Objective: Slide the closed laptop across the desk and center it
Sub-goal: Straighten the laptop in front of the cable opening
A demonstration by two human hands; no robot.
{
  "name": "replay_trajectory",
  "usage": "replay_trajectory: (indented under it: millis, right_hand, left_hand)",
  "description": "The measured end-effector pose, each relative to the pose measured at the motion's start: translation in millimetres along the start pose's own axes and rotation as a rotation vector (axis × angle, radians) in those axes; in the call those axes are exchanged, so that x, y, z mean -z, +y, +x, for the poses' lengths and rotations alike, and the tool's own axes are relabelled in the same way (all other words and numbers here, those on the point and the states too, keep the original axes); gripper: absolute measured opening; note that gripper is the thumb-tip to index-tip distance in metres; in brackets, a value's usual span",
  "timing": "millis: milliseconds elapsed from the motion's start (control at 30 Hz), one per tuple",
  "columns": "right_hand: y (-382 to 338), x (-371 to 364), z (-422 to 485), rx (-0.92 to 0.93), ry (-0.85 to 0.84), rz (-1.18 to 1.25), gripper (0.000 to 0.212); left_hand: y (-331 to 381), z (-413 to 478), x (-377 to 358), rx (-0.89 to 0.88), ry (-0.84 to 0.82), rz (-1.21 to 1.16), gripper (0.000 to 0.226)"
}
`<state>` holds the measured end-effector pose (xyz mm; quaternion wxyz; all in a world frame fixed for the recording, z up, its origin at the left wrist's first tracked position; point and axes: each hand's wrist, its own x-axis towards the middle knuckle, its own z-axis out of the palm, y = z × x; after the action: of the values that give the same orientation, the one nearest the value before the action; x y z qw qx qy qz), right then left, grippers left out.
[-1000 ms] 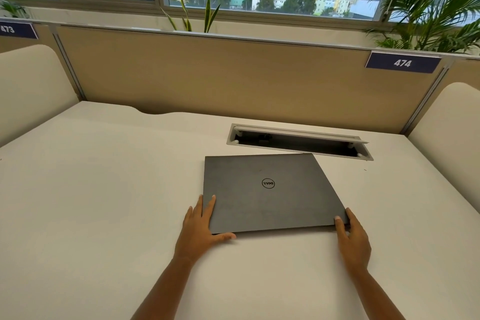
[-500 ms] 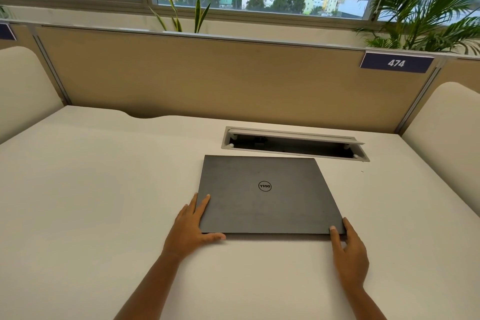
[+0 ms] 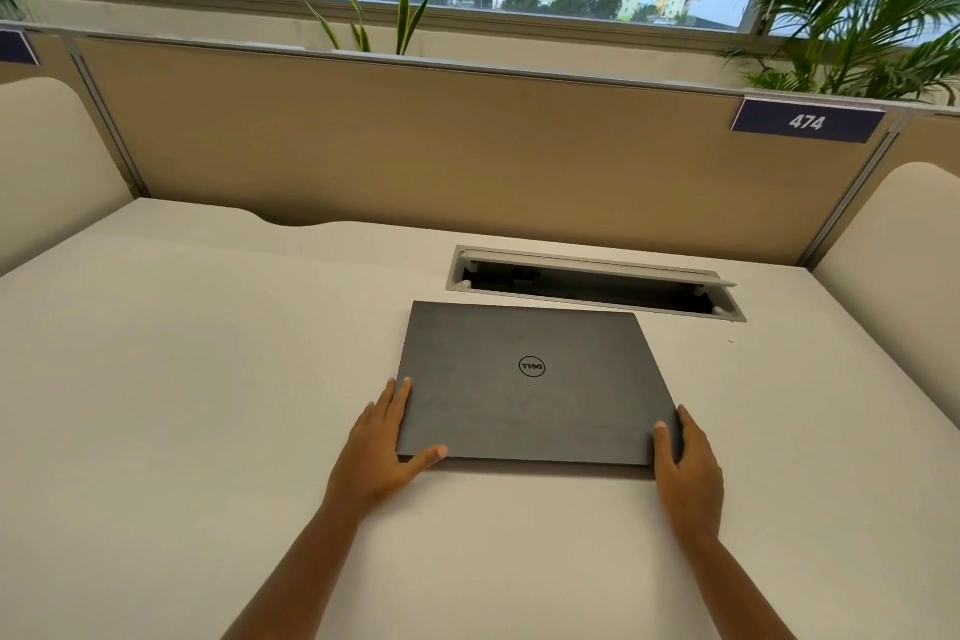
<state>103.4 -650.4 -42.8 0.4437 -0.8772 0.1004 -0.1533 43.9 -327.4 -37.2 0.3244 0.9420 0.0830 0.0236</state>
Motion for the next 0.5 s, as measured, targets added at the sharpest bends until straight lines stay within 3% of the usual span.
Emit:
replay_trajectory:
  millis: [233, 500]
  right_hand:
    - [1.1, 0.9, 8.5, -0.011, -0.058, 0.013, 0.046]
    - [2.1, 1.9, 6.6, -0.041, -0.061, 0.05, 0.045]
  left_hand:
    - [6.0, -14.9, -10.3, 0.036, 0.071, 0.028, 0.129]
    - [5.0, -10.1, -6.7, 0.028, 0.028, 0.064, 0.133]
